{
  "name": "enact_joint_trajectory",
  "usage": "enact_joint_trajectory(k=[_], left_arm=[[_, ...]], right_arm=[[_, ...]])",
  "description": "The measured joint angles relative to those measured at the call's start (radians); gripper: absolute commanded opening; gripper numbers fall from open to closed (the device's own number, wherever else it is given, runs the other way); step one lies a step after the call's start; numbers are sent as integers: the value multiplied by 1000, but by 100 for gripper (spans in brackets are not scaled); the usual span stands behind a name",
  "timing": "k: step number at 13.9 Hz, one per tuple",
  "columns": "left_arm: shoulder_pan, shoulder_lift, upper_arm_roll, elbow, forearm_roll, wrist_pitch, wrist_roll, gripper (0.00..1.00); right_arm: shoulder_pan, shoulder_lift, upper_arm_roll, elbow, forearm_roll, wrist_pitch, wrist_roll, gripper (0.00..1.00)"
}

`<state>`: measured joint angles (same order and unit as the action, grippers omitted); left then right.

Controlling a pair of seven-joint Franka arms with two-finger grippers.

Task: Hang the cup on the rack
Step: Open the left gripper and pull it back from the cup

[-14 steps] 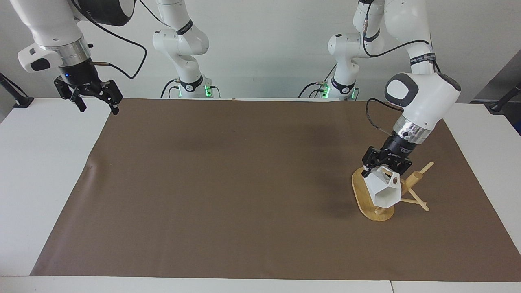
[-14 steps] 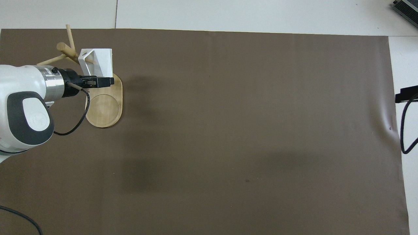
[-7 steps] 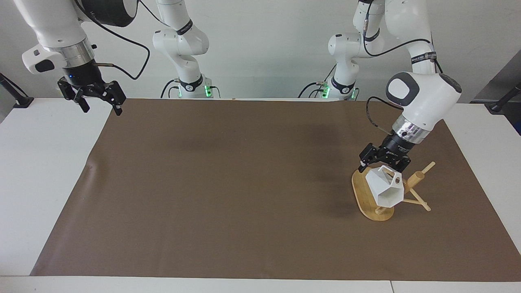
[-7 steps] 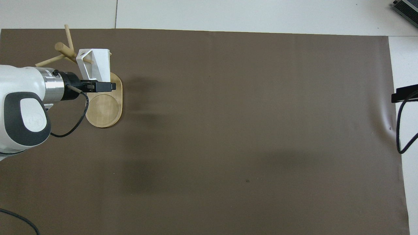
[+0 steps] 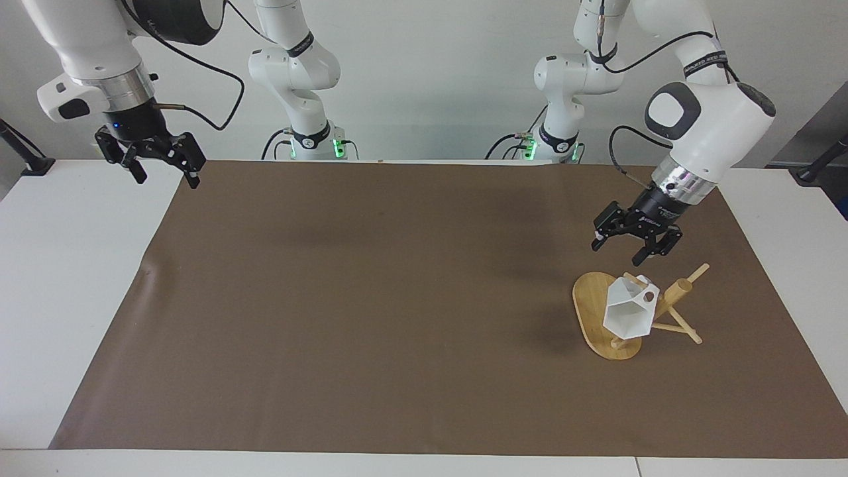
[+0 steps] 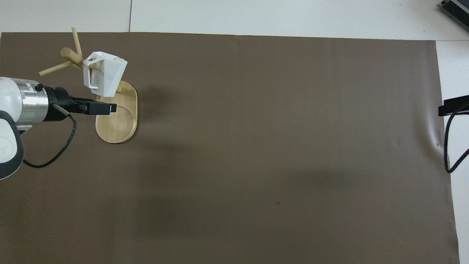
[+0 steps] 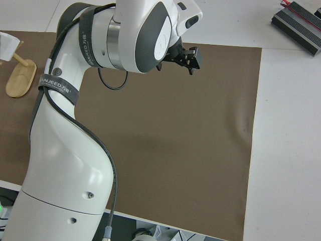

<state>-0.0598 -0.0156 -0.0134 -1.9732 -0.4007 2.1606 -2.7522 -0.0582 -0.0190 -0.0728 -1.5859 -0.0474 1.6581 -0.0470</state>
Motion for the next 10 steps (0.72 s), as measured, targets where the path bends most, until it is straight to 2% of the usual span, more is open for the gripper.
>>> enact_joint_trajectory(k=[4, 10], left_arm=[[8, -36, -1, 0, 30, -79, 139, 100], [13, -64, -2, 0, 43, -171, 662, 100]], right_arm=[[2, 0, 2, -3, 0, -2, 0, 100], [4, 0, 11, -6, 0, -49, 0, 100]])
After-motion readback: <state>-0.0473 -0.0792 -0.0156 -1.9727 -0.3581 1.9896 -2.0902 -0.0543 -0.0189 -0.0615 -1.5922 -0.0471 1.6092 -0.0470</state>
